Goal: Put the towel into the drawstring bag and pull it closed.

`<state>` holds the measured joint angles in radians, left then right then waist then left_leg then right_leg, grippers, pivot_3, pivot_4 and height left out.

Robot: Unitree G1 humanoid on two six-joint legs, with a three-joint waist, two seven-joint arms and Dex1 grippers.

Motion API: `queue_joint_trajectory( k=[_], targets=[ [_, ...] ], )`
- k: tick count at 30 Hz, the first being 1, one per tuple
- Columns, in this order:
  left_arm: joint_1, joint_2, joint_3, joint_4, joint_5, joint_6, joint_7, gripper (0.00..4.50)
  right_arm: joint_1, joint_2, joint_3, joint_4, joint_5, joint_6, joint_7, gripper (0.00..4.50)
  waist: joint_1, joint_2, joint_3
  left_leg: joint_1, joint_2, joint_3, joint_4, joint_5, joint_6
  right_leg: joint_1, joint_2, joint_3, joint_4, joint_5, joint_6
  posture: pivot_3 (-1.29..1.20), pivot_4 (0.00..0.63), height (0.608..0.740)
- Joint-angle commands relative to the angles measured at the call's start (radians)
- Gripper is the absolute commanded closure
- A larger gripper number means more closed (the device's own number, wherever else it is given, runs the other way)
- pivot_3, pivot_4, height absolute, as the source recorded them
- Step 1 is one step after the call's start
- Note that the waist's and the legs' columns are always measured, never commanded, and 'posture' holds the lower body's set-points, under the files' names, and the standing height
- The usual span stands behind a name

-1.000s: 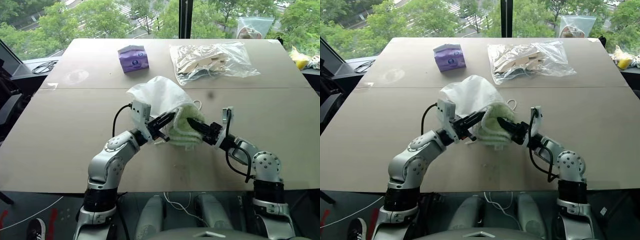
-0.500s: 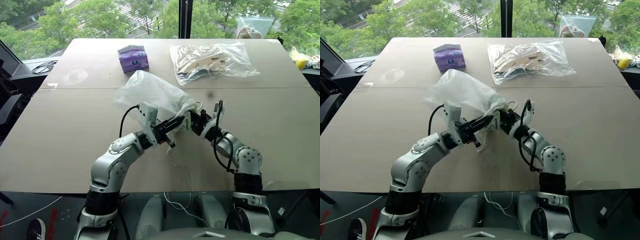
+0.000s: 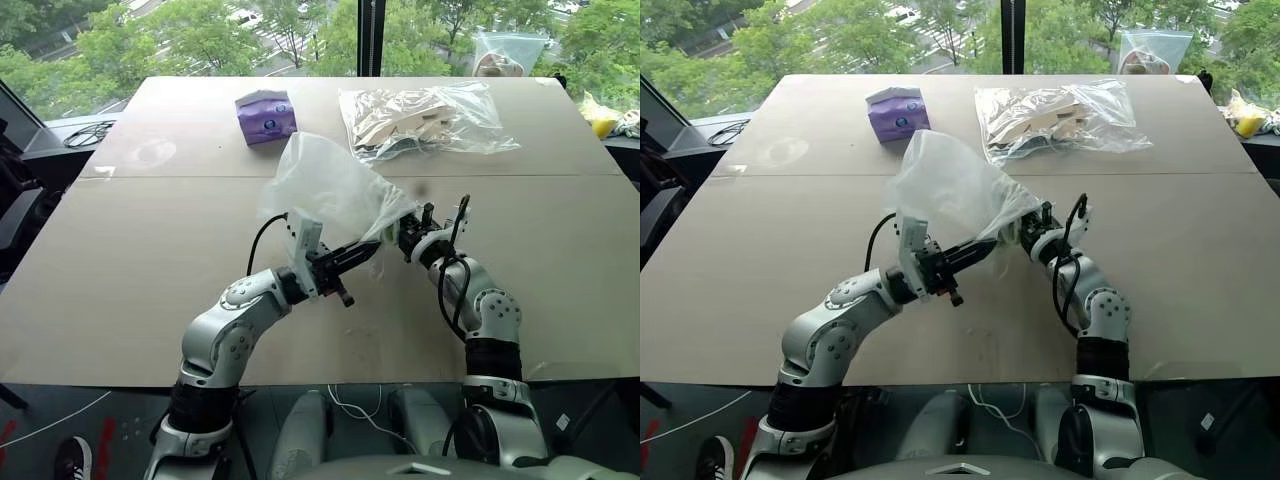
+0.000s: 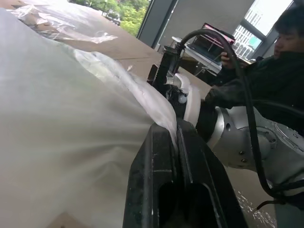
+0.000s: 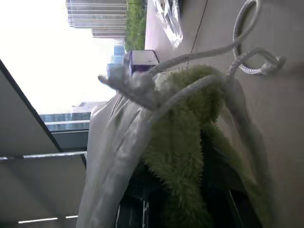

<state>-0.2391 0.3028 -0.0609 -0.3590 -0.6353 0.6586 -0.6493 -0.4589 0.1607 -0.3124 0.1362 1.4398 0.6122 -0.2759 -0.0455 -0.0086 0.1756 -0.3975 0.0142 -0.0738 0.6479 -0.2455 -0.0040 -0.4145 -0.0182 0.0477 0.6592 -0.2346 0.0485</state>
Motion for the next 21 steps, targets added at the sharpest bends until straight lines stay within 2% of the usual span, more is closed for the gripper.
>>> queue_joint_trajectory(
  k=[1, 2, 3, 4, 5, 6, 8, 9, 16, 21],
  targets=[
    [-0.033, 0.000, 0.001, 0.015, 0.027, -0.059, -0.010, 4.50, -0.104, 0.147, 0.038, -0.087, 0.036, -0.056, -0.092, 4.07, 0.001, 0.001, 0.000, 0.000, 0.000, 0.000, 0.000, 0.000, 0.000, 0.000, 0.000, 0.000, 0.000, 0.000, 0.000, 0.00, 0.150, 0.740],
    [-0.043, 0.000, 0.004, 0.033, 0.040, -0.070, -0.006, 4.50, -0.096, 0.130, 0.067, -0.104, 0.029, -0.046, -0.103, 3.55, 0.001, 0.001, 0.001, 0.000, 0.000, 0.000, 0.000, 0.000, 0.000, 0.000, 0.000, 0.000, 0.000, 0.000, 0.000, 0.00, 0.150, 0.740],
    [-0.053, 0.001, 0.005, 0.050, 0.053, -0.084, -0.007, 4.50, -0.084, 0.095, 0.108, -0.121, -0.002, -0.017, -0.092, 3.27, 0.001, 0.001, 0.001, 0.000, 0.000, 0.000, 0.000, 0.000, 0.000, 0.000, 0.000, 0.000, 0.000, 0.000, 0.000, 0.00, 0.150, 0.740],
    [-0.070, 0.003, 0.011, 0.076, 0.063, -0.099, -0.011, 4.50, -0.063, 0.035, 0.169, -0.145, -0.067, 0.023, -0.061, 2.75, 0.000, 0.001, 0.001, 0.000, 0.000, 0.000, 0.000, 0.000, 0.000, 0.000, 0.000, 0.000, 0.000, 0.000, 0.000, 0.00, 0.150, 0.740],
    [-0.084, 0.005, 0.017, 0.097, 0.071, -0.114, -0.018, 4.50, -0.045, -0.016, 0.218, -0.166, -0.125, 0.052, -0.031, 2.48, -0.001, 0.002, 0.001, 0.000, 0.000, 0.000, 0.000, 0.000, 0.000, 0.000, 0.000, 0.000, 0.000, 0.000, 0.000, 0.00, 0.150, 0.740],
    [-0.094, 0.006, 0.021, 0.113, 0.077, -0.125, -0.023, 4.50, -0.032, -0.047, 0.248, -0.181, -0.168, 0.073, -0.009, 2.02, -0.002, 0.002, 0.001, 0.000, 0.000, 0.001, 0.000, 0.000, 0.000, -0.001, 0.000, 0.000, 0.000, 0.000, 0.001, 0.00, 0.150, 0.740],
    [-0.124, 0.018, 0.037, 0.157, 0.087, -0.150, -0.041, 4.50, -0.006, -0.076, 0.253, -0.209, -0.196, 0.084, 0.028, 1.13, 0.000, 0.002, 0.001, 0.000, 0.000, 0.000, 0.000, 0.000, 0.000, -0.001, 0.000, 0.000, 0.000, 0.000, 0.001, 0.00, 0.150, 0.740],
    [-0.139, 0.026, 0.047, 0.181, 0.092, -0.160, -0.052, 4.50, 0.005, -0.087, 0.241, -0.225, -0.180, 0.096, 0.047, 0.83, 0.004, 0.002, 0.001, 0.000, 0.000, 0.000, -0.001, 0.000, 0.000, -0.001, 0.000, 0.000, 0.000, 0.000, 0.000, 0.00, 0.150, 0.740],
    [-0.180, 0.069, 0.091, 0.251, 0.082, -0.190, -0.111, 4.50, 0.058, -0.223, 0.187, -0.313, -0.140, 0.193, 0.130, 0.83, 0.004, 0.002, 0.001, -0.003, -0.001, 0.001, -0.001, 0.000, 0.000, -0.001, -0.001, 0.000, -0.003, 0.000, 0.000, 0.00, 0.150, 0.740],
    [-0.193, 0.067, 0.096, 0.266, 0.082, -0.202, -0.131, 4.50, 0.075, -0.253, 0.170, -0.316, -0.125, 0.236, 0.145, 0.83, 0.001, 0.002, 0.001, -0.002, 0.000, -0.001, -0.001, 0.000, 0.000, -0.001, 0.000, -0.001, -0.002, 0.000, 0.001, 0.00, 0.150, 0.740]
  ],
)
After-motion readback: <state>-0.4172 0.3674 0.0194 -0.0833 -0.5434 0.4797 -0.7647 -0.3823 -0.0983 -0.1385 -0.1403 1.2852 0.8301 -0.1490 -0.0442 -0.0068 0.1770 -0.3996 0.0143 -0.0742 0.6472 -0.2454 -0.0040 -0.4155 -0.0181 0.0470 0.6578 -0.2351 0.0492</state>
